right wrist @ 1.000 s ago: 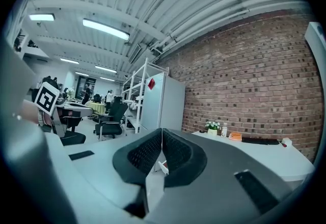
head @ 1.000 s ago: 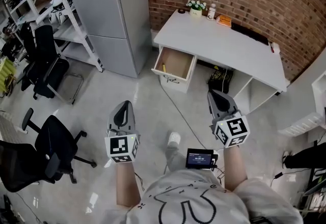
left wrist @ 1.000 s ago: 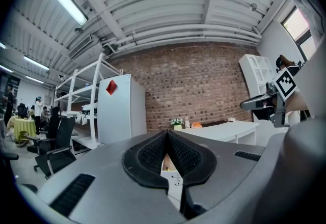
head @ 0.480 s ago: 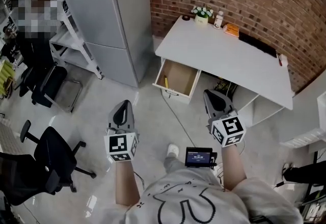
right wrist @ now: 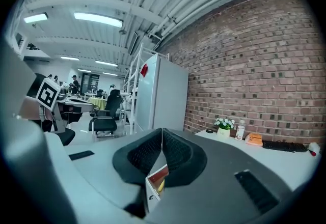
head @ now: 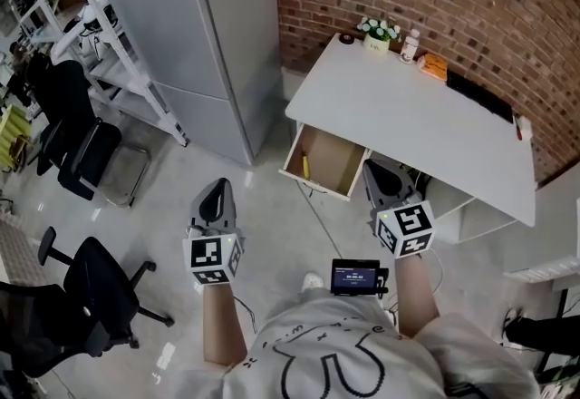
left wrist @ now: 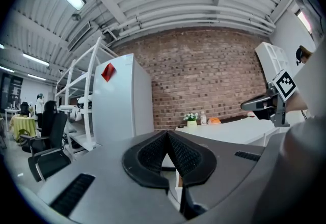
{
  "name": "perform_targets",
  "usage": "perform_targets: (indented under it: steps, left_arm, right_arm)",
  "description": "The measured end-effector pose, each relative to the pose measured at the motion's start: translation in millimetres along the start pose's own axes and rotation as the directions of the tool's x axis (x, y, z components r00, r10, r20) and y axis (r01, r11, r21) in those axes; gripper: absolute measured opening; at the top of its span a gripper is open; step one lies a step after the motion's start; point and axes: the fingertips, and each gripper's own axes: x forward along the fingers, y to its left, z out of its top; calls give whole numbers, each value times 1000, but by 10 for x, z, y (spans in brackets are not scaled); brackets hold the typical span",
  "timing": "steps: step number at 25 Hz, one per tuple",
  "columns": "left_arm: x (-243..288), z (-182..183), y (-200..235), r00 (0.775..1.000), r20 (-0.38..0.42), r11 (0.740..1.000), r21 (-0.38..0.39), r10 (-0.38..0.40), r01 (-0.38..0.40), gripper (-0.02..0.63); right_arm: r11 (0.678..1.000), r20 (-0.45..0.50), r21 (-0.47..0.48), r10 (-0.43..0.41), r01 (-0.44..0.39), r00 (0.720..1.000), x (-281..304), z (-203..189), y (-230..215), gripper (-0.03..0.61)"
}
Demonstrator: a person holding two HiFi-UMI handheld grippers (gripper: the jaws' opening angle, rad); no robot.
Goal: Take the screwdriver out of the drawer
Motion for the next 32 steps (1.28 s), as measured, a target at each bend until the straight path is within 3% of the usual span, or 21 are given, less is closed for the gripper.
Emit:
perform_targets:
  steps: [8, 17, 32]
  left_arm:
    - [409, -105, 200, 999, -30, 999, -15, 29, -29, 12]
    - [783, -243, 731, 996, -62, 997, -40, 63, -65, 12]
    - [1723, -680, 2197, 990, -133, 993, -100, 45, -59, 12]
  right_arm:
    - [999, -38, 21, 42, -41, 998, 481, -142, -169, 20]
    - [997, -77, 24, 80, -79, 994, 1129, -191, -114, 20]
    - [998, -174, 42, 55, -48, 983, 2675, -257, 279, 21]
